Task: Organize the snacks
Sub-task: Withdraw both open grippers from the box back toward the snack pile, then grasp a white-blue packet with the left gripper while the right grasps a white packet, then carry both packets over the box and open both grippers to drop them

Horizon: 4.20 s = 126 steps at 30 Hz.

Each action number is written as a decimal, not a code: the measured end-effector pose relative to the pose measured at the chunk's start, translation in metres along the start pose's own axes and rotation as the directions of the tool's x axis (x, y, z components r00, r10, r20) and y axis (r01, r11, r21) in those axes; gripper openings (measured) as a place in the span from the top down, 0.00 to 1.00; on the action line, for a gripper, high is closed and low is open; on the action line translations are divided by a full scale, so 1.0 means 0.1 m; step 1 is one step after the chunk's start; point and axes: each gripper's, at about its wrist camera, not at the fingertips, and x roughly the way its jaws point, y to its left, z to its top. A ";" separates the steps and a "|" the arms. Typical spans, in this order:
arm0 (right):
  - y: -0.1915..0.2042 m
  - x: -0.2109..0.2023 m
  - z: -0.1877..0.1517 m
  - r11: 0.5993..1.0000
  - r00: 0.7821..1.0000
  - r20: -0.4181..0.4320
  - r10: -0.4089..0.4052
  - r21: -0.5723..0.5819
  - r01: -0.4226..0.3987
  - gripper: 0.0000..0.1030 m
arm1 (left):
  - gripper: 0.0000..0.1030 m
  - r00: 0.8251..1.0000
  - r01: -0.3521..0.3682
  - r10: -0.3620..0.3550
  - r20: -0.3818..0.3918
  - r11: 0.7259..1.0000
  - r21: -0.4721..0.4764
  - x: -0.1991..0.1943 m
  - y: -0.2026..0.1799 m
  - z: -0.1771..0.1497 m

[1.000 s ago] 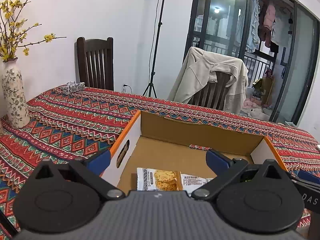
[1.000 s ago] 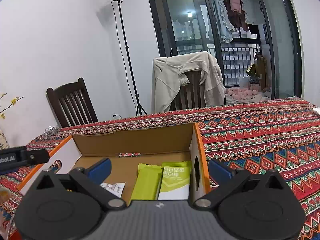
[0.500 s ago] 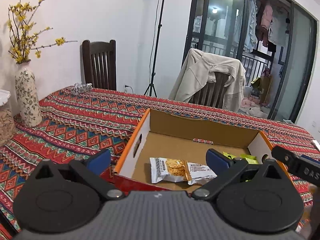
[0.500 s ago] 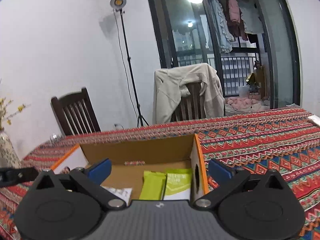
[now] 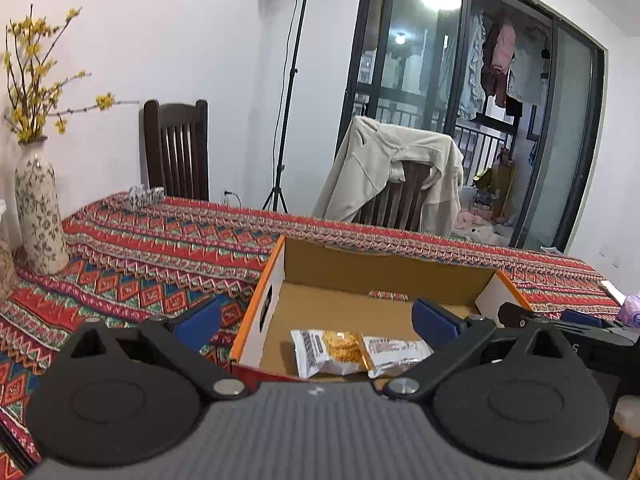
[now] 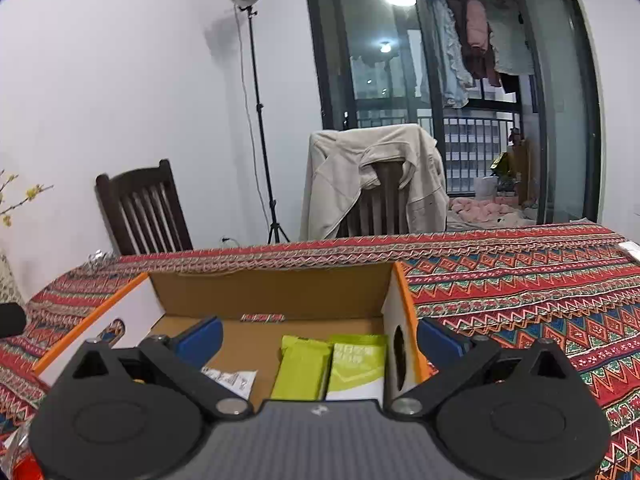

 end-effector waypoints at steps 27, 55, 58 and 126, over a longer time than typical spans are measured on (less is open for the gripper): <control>0.16 -0.66 -0.03 0.997 0.997 0.011 0.075 -0.011 -0.075 0.00 | 0.00 0.998 -0.044 0.042 -0.049 0.998 -0.035 -0.38 0.23 -0.22; -0.02 -1.32 -0.89 0.996 0.979 -0.196 0.056 -0.051 -0.067 0.09 | 0.00 0.995 -0.041 0.033 -0.096 0.995 -0.090 -0.68 0.81 -0.78; 0.11 -1.24 -0.85 0.992 0.973 -0.204 0.107 -0.040 -0.118 0.10 | 0.00 0.995 -0.036 0.028 -0.096 0.996 -0.083 -0.71 0.80 -0.80; 0.14 -0.16 0.12 0.995 0.993 -0.061 0.099 -0.011 -0.099 0.87 | 0.41 0.991 0.133 -0.132 -0.033 0.991 0.000 0.51 -0.15 0.30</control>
